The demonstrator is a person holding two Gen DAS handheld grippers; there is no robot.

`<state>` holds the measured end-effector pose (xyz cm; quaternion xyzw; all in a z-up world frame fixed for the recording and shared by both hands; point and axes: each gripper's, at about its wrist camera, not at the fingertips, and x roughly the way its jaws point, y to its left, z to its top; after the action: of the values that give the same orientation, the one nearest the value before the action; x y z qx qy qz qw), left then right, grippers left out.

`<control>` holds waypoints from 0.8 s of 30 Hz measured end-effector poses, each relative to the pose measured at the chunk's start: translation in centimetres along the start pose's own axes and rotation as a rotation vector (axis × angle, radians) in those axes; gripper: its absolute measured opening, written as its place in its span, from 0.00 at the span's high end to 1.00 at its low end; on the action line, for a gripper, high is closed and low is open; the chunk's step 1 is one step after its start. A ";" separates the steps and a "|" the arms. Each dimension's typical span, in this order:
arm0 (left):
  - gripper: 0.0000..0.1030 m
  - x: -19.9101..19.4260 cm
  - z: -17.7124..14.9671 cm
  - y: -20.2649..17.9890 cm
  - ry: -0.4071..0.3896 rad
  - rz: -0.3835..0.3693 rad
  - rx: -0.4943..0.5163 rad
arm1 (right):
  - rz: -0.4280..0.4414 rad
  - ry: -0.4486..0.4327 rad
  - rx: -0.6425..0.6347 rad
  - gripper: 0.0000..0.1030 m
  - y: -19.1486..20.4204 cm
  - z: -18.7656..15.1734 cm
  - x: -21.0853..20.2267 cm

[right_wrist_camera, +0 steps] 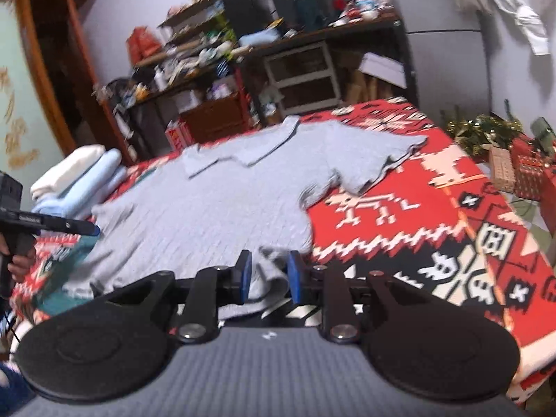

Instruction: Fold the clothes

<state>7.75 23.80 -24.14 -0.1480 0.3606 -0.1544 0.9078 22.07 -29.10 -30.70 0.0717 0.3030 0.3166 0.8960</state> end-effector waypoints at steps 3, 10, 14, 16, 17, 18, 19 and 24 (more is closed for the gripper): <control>0.40 -0.6 -1.2 0.0 0.008 0.026 -0.018 | -0.026 0.019 0.012 0.97 -0.3 -0.3 0.3; 0.40 -2.2 -2.7 -0.5 0.013 0.052 -0.015 | -0.053 -0.024 0.253 0.98 -3.8 -2.2 -3.9; 0.44 -2.9 -3.3 -0.4 0.036 0.078 -0.008 | -0.070 -0.030 0.314 0.99 -4.4 -3.4 -4.3; 0.45 -3.3 -3.7 -0.3 0.041 0.079 -0.016 | -0.074 -0.032 0.306 0.99 -4.1 -3.4 -3.9; 0.45 -3.6 -3.8 -0.3 0.041 0.080 -0.020 | -0.077 -0.034 0.299 0.99 -3.9 -3.3 -3.8; 0.45 -3.9 -4.0 -0.4 0.038 0.080 -0.023 | -0.084 -0.035 0.290 0.98 -3.8 -3.1 -3.8; 0.45 -4.1 -4.2 -0.5 0.036 0.081 -0.022 | -0.091 -0.036 0.282 0.98 -3.7 -2.9 -3.7; 0.45 -4.4 -5.0 -1.0 0.035 0.031 -0.042 | -0.103 -0.076 0.268 0.92 -3.7 -2.2 -4.3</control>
<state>1.04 23.76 -24.56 -0.1585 0.3819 -0.1353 0.9004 20.05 -34.77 -31.51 0.1869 0.3116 0.2240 0.9043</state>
